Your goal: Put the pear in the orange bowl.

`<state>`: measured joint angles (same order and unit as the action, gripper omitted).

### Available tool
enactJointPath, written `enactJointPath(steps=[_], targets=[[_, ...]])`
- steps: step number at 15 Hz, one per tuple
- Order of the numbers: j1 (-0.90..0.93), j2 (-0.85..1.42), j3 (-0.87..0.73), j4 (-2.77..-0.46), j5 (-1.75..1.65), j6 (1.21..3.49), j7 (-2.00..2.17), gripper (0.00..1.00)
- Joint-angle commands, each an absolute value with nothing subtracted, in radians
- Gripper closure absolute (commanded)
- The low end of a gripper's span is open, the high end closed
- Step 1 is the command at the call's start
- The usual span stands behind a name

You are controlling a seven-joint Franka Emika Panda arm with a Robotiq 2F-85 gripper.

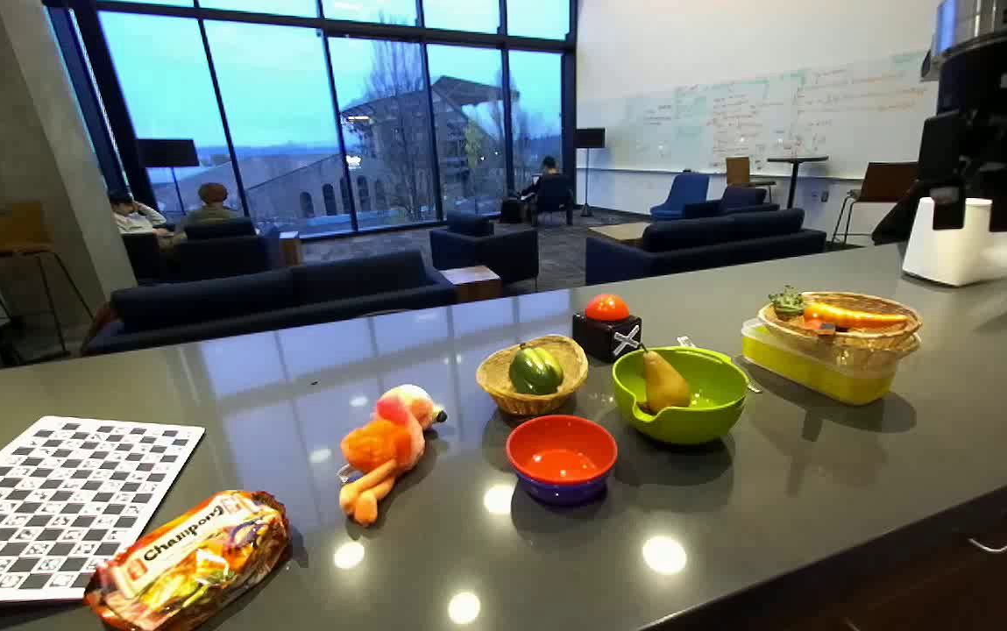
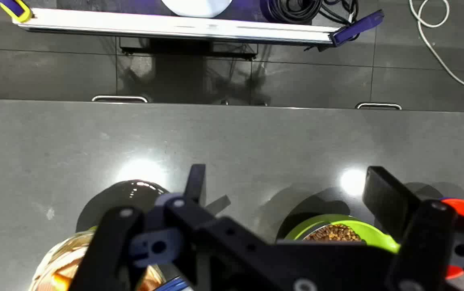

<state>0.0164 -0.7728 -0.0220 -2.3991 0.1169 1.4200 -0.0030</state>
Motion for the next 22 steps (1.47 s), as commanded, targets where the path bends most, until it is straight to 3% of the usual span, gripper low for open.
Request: enactJointPath(steps=[1, 11, 22], targets=[[0.007, -0.772, -0.016, -2.397, 0.12, 1.418, -0.008, 0.0], [0.031, -0.75, -0.009, -2.403, 0.137, 1.453, -0.041, 0.0], [0.204, -0.482, 0.085, -2.424, 0.13, 1.887, -0.247, 0.0]])
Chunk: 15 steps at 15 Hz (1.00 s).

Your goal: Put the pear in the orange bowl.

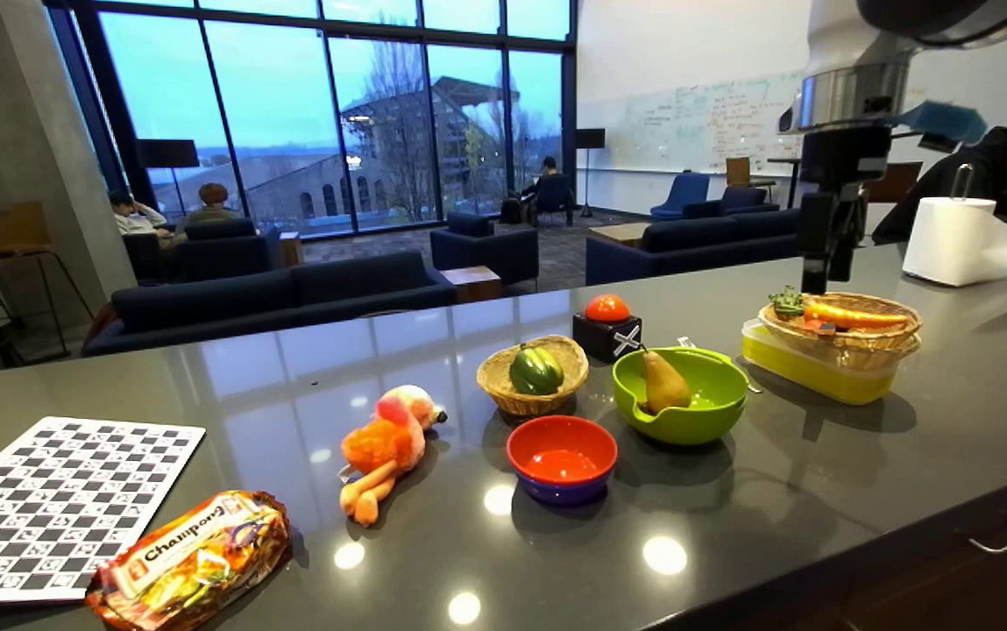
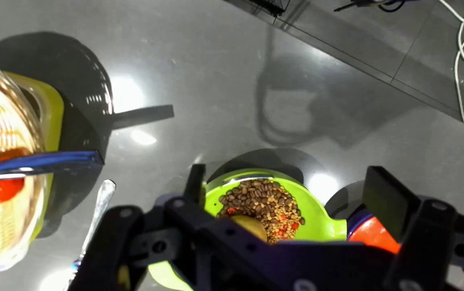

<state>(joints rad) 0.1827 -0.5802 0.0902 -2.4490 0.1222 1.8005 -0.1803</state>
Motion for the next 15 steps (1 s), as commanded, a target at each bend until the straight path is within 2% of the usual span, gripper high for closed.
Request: enactJointPath(steps=[1, 7, 15], targets=[[0.21, -0.449, 0.085, -2.416, 0.129, 1.919, -0.262, 0.0], [0.215, -0.228, 0.101, -2.318, 0.105, 2.018, -0.343, 0.0], [0.208, -0.009, 0.154, -2.136, 0.058, 1.986, -0.372, 0.0]])
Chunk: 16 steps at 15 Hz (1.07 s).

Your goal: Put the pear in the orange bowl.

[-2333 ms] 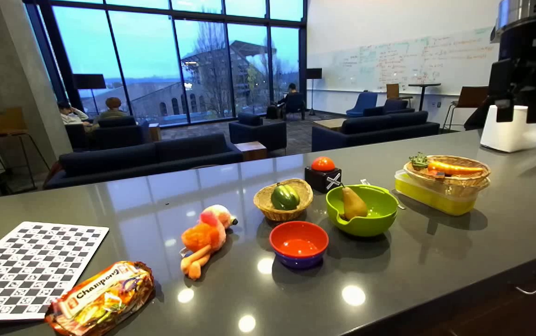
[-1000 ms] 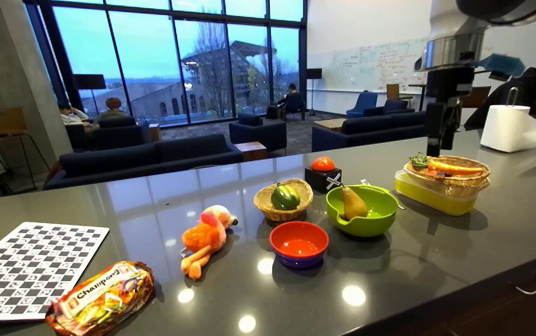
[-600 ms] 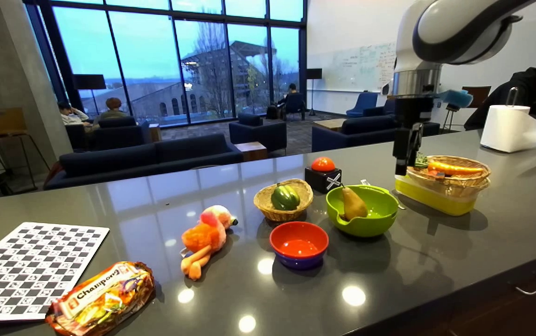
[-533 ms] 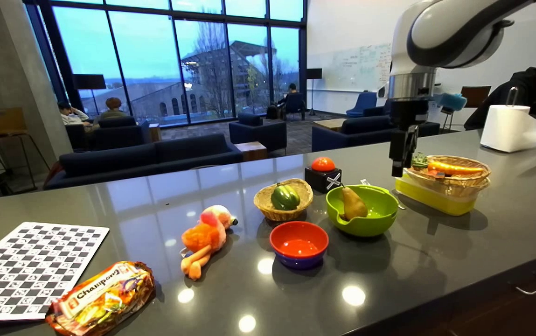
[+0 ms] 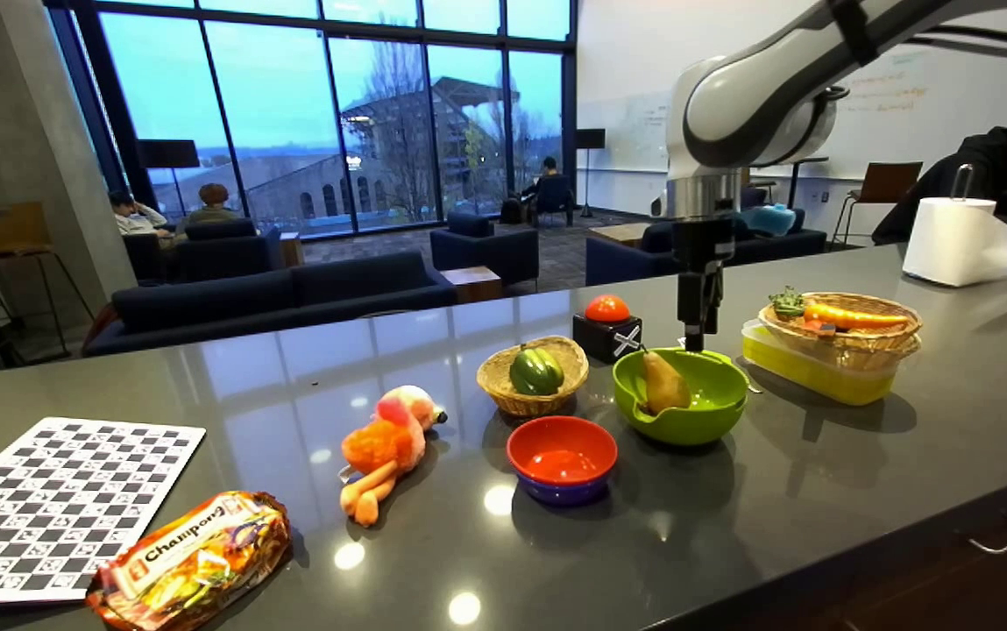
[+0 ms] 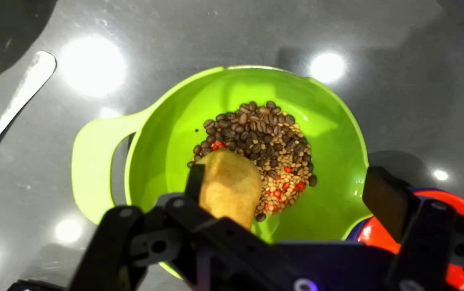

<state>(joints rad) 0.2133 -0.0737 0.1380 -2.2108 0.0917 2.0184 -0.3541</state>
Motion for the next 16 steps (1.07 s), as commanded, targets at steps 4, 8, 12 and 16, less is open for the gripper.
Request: enactJointPath(steps=[4, 8, 12, 16], targets=[[0.199, 0.048, 0.164, -2.094, 0.026, 1.979, -0.38, 0.0], [0.198, 0.053, 0.169, -2.105, 0.022, 1.997, -0.364, 0.0], [0.198, 0.061, 0.17, -2.094, 0.016, 1.988, -0.364, 0.0], [0.197, 0.058, 0.171, -2.1, 0.027, 2.009, -0.368, 0.0]])
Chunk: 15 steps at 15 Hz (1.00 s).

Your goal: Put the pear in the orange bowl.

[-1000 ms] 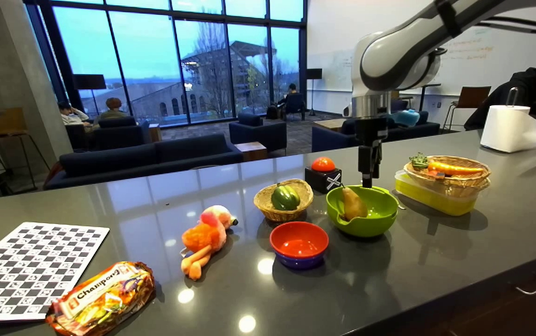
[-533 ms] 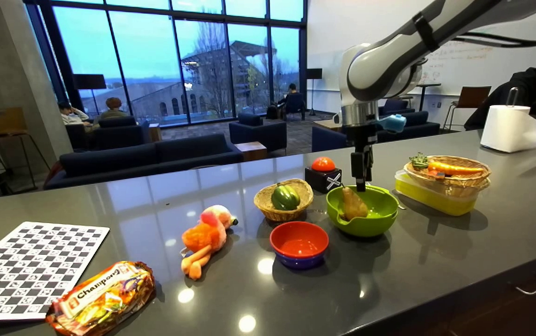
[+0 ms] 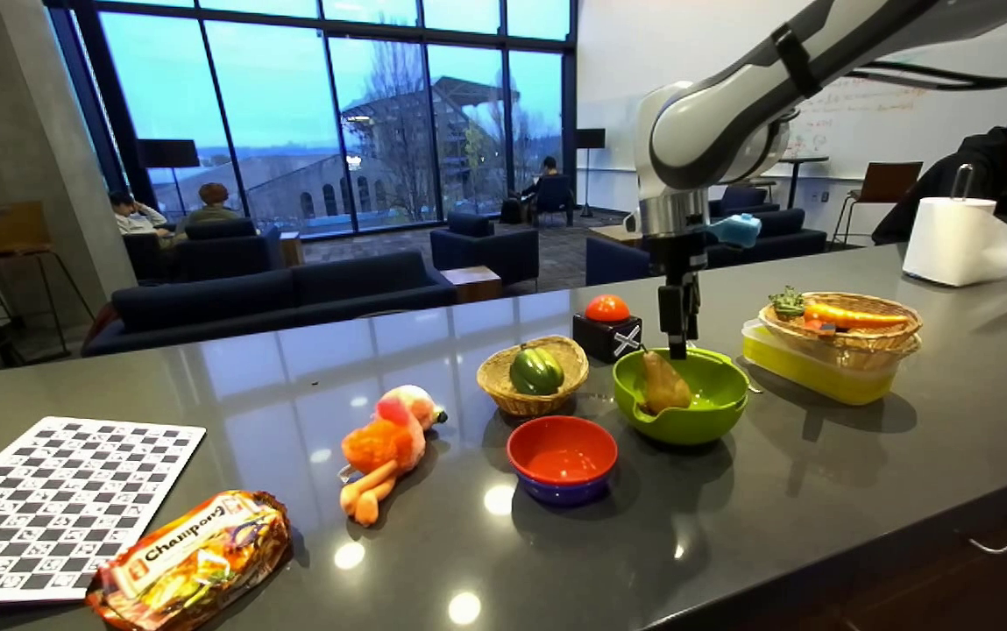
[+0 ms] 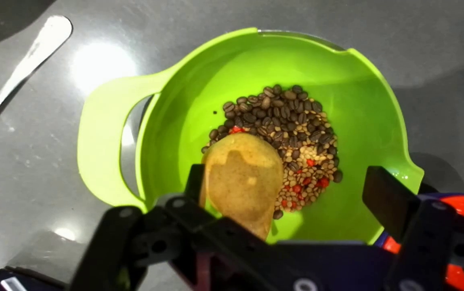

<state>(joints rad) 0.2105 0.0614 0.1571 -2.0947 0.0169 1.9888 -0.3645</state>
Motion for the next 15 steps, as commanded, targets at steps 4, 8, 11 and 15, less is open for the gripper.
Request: enactJointPath(steps=[4, 8, 11, 15], targets=[[0.199, 0.05, 0.187, -2.108, 0.122, 2.086, -0.459, 0.0], [0.195, 0.048, 0.194, -2.119, 0.173, 2.128, -0.519, 0.0], [0.193, 0.045, 0.191, -2.133, 0.163, 2.128, -0.503, 0.0], [0.181, 0.05, 0.184, -2.153, 0.147, 2.124, -0.489, 0.0]])
